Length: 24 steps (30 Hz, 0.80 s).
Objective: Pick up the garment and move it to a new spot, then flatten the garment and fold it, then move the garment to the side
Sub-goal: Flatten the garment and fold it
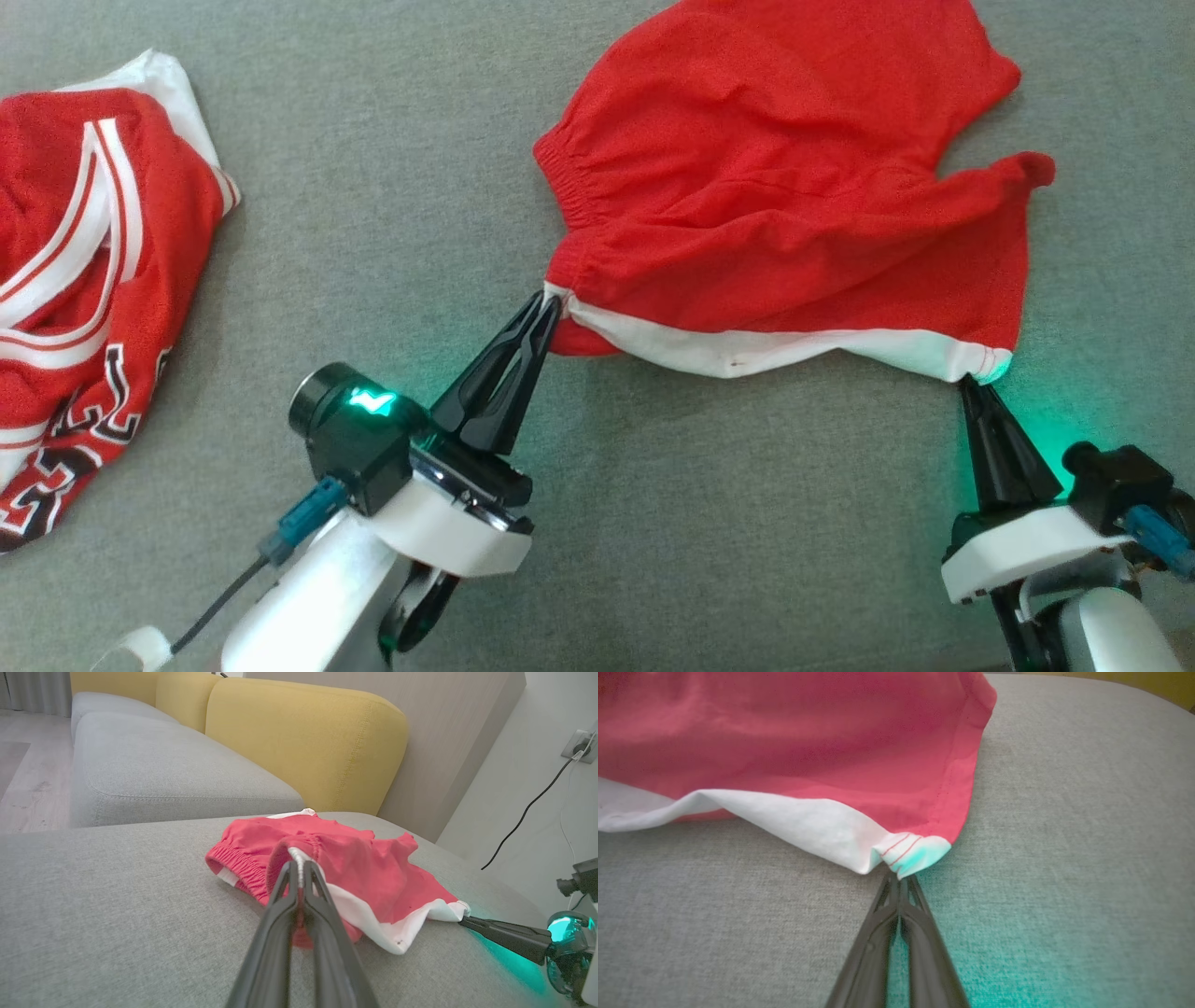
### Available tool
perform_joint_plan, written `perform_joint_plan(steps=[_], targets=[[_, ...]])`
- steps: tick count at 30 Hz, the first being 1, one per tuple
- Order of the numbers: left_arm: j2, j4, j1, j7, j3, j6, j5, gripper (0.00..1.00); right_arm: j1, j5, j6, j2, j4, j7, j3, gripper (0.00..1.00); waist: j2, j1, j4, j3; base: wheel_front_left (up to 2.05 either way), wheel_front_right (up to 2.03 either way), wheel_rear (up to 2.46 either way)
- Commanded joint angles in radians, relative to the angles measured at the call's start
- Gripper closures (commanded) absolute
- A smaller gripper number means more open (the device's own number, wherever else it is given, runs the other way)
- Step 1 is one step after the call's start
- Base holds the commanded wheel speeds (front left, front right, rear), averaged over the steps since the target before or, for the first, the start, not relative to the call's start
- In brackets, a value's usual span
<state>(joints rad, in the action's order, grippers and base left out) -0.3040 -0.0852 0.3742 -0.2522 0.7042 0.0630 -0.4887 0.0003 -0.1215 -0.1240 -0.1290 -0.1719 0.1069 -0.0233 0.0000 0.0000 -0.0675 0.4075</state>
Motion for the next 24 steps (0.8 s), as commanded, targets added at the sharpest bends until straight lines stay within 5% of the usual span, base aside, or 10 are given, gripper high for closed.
perform_joint_plan(steps=[1,16,24], targets=[[-0.01,0.027,-0.001,-0.009,-0.044,0.003,0.013,1.0,0.001,0.001,-0.007,-0.006,0.018,0.01,-0.021,1.0,0.0,0.0,-0.005,-0.005,0.0,0.0,0.0],[-0.068,0.138,-0.14,-0.009,-0.091,-0.033,0.015,1.0,0.04,-0.09,-0.007,-0.072,0.215,-0.006,0.047,1.0,0.0,0.0,-0.115,-0.119,0.0,0.0,0.0],[-0.122,0.294,-0.24,0.038,-0.09,-0.078,0.005,1.0,0.123,-0.097,-0.007,-0.066,0.473,-0.098,0.174,1.0,0.0,0.0,-0.156,-0.166,0.0,0.0,0.0]])
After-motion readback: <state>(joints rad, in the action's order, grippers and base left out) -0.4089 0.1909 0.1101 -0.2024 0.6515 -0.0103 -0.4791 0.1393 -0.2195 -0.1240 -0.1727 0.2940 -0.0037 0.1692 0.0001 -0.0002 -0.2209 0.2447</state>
